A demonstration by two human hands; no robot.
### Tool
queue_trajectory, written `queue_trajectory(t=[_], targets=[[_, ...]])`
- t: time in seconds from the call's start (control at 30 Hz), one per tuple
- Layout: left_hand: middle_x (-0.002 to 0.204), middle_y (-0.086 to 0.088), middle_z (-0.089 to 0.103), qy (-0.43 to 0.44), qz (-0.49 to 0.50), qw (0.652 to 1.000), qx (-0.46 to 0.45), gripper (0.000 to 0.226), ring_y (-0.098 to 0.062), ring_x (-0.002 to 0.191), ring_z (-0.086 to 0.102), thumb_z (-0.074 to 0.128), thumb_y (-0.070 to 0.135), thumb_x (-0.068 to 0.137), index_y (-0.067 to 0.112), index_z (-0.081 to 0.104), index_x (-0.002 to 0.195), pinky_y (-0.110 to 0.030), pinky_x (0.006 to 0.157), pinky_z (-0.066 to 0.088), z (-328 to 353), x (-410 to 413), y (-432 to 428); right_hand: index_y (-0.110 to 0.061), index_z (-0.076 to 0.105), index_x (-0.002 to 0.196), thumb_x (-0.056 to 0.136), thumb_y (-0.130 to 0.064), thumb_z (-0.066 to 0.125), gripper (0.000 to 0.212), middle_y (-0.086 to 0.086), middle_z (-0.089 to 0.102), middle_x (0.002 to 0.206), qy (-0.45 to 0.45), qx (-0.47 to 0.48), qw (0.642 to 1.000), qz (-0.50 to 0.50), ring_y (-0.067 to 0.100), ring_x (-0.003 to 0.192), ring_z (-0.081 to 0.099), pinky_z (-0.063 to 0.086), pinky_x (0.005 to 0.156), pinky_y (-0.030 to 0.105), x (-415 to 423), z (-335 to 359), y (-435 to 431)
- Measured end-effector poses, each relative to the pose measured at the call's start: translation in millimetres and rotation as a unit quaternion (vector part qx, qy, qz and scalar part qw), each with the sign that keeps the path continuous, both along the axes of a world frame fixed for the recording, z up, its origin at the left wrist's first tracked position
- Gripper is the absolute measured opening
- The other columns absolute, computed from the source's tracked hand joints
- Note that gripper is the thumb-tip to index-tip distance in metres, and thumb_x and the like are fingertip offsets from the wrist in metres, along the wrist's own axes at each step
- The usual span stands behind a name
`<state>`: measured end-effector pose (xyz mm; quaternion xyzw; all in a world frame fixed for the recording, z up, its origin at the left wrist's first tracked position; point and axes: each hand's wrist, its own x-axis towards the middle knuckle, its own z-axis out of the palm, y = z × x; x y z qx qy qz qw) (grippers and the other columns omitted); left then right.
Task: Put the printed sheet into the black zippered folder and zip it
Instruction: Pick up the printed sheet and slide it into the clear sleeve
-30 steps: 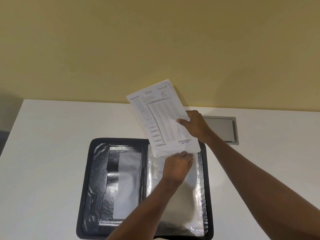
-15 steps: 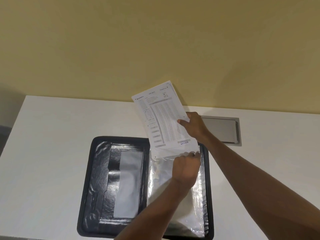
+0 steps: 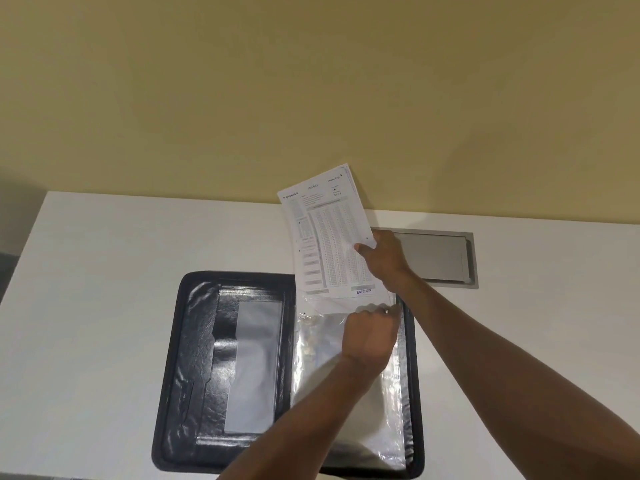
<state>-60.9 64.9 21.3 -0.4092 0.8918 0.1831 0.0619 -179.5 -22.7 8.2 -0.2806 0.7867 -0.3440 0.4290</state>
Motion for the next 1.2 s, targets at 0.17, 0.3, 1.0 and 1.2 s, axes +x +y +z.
queue_trajectory(t=[0.17,0.3,1.0,1.2], targets=[[0.047,0.002,0.057,0.020,-0.028,0.999,-0.012,0.033,-0.021,0.037,0.054,0.090,0.011,0.050,0.023,0.073,0.075,-0.020,0.038,0.039,3.9,0.0,-5.3,-0.004,0.066,0.130,0.095,-0.009,0.070,0.036,0.015,0.071,0.127,0.009,0.028,0.998,-0.047,0.032,0.109,0.070,0.056,0.086,0.031,6.6,-3.6,1.4],[0.049,0.004,0.056,-0.011,-0.060,0.998,-0.017,0.034,-0.017,0.038,0.053,0.089,0.016,0.053,0.030,0.076,0.082,-0.020,0.040,0.036,5.7,1.2,-8.3,-0.005,0.066,0.132,0.096,-0.010,0.069,0.037,0.014,0.070,0.129,-0.017,0.037,0.998,-0.043,0.031,0.111,0.070,0.056,0.085,0.030,5.6,-6.1,5.1],[0.085,-0.007,0.073,0.038,-0.254,0.951,-0.173,0.011,-0.031,0.092,0.063,0.074,0.005,0.078,0.014,0.073,0.085,-0.044,0.093,0.047,-23.2,22.0,-16.8,0.000,0.067,0.128,0.095,-0.010,0.071,0.035,0.017,0.070,0.128,-0.057,0.084,0.992,-0.072,0.033,0.114,0.068,0.057,0.096,0.039,-1.5,-16.4,10.7],[0.088,-0.008,0.070,0.098,-0.218,0.951,-0.197,0.013,-0.032,0.095,0.052,0.069,0.002,0.077,0.013,0.072,0.083,-0.044,0.089,0.045,-29.5,19.2,-20.1,-0.002,0.068,0.127,0.095,-0.010,0.071,0.034,0.015,0.072,0.124,-0.092,0.088,0.989,-0.070,0.031,0.110,0.069,0.057,0.094,0.038,-2.3,-15.8,16.1]])
